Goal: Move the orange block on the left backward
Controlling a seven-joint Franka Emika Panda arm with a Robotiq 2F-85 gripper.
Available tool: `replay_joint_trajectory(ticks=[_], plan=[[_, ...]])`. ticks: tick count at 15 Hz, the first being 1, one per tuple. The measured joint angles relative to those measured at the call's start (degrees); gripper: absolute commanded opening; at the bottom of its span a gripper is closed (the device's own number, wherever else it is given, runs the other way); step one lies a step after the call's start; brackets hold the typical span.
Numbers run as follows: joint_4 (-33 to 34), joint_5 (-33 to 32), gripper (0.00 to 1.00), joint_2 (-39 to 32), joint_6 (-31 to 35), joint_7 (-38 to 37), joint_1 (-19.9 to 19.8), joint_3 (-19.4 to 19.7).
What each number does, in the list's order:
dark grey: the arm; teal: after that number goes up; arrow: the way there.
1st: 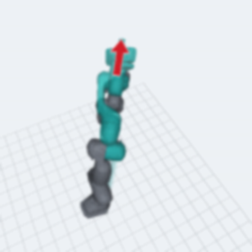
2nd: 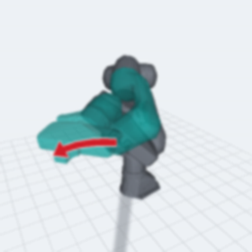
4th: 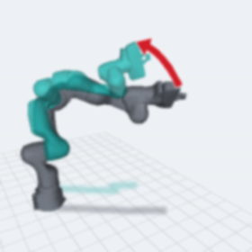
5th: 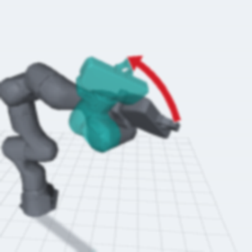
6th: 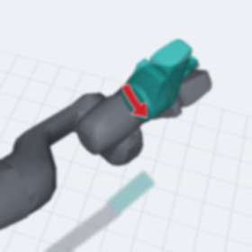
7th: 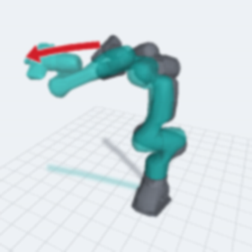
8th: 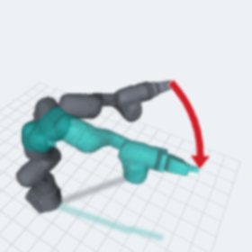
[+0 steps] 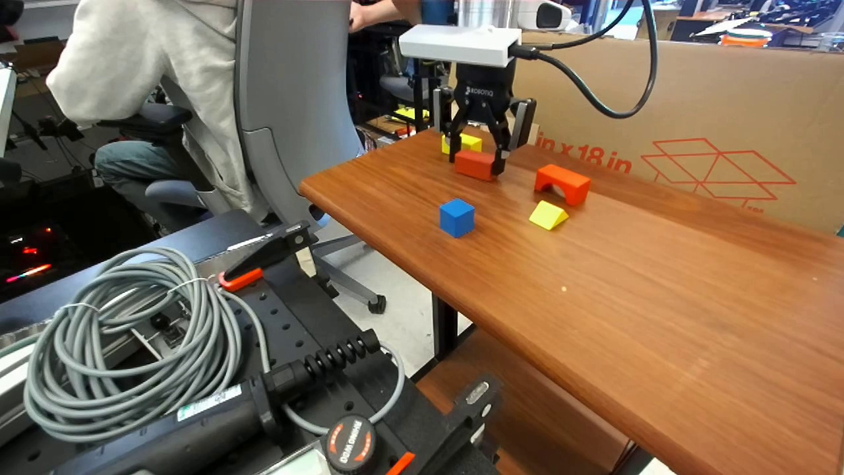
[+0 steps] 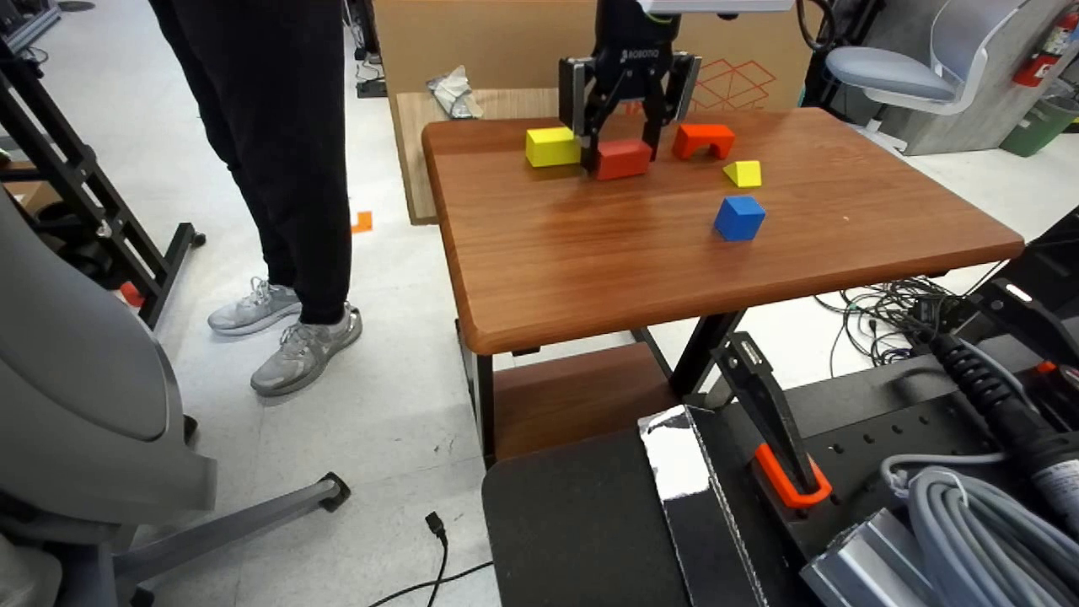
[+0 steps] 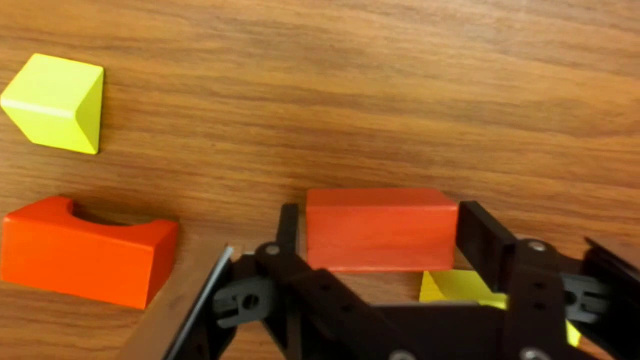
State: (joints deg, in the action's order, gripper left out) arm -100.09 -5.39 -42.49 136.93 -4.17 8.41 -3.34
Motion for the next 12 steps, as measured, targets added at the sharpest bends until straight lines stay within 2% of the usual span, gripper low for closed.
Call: replay_joint_trajectory(ticks=[5, 12], plan=[[-1.77, 0.0, 1.0, 2.82, 0.24, -0.53, 1.25, -0.16], [-7.52, 0.0, 1.0, 13.62, 0.12, -3.0, 3.2, -0.94]])
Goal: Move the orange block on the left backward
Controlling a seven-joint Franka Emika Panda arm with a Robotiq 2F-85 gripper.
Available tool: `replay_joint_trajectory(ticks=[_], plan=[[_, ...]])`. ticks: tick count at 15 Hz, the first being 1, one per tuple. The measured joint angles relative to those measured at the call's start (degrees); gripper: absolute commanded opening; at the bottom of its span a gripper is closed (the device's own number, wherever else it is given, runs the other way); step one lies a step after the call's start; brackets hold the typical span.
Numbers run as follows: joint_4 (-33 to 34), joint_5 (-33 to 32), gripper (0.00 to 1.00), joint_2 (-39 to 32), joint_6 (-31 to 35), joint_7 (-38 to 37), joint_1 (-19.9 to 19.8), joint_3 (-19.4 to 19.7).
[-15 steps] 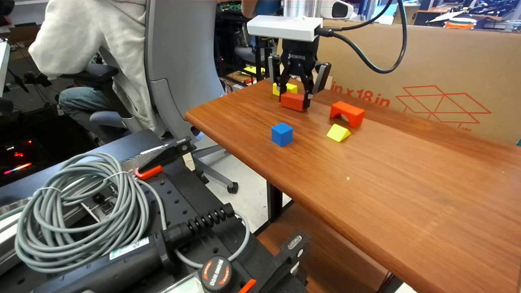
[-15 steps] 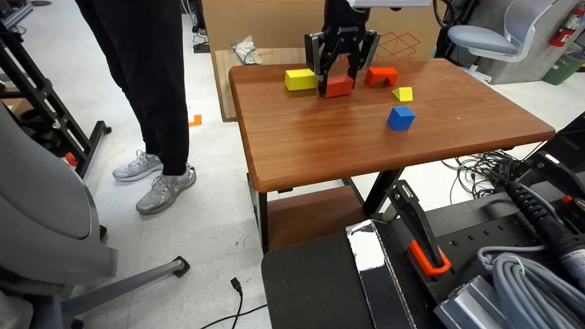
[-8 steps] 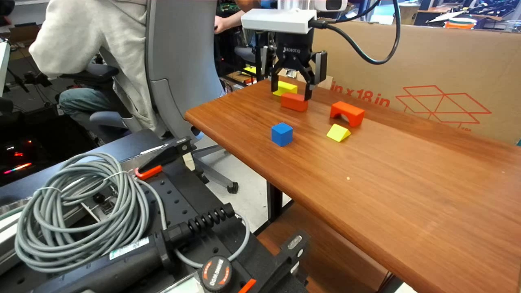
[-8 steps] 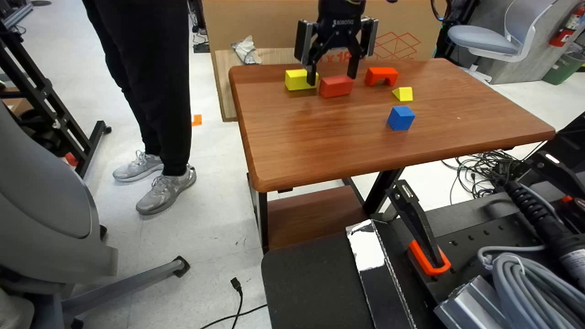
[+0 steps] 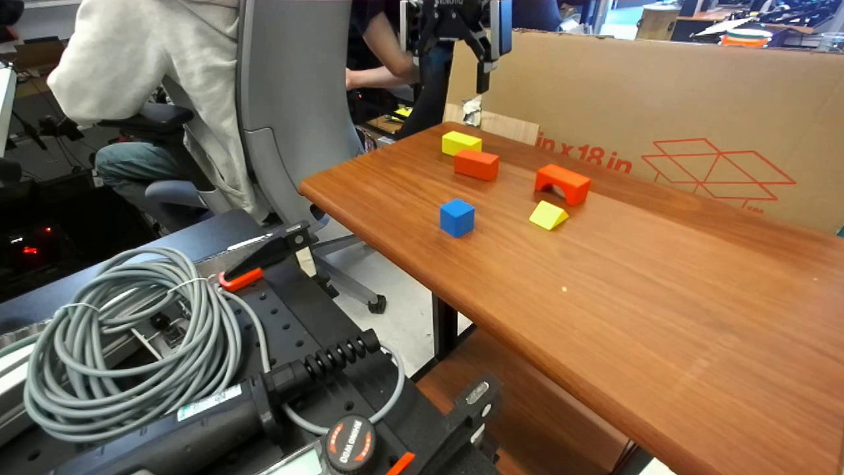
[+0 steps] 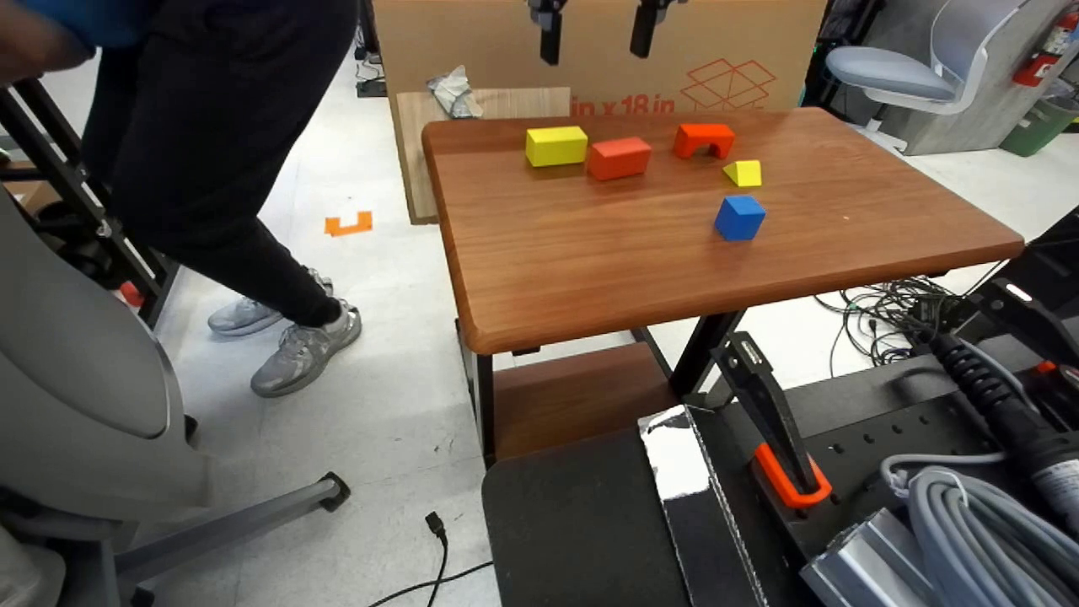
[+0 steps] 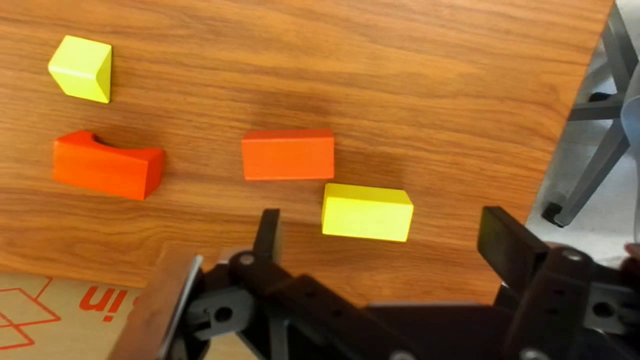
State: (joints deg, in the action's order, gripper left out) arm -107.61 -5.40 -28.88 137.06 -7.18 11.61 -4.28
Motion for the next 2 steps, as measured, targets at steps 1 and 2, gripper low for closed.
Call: replay_joint_trajectory(ticks=[1, 2], plan=[[-0.67, 0.0, 1.0, 0.93, -0.02, -0.23, 0.16, -0.01], [-1.2, 0.0, 1.0, 1.52, -0.02, -0.31, 0.24, -0.01]])
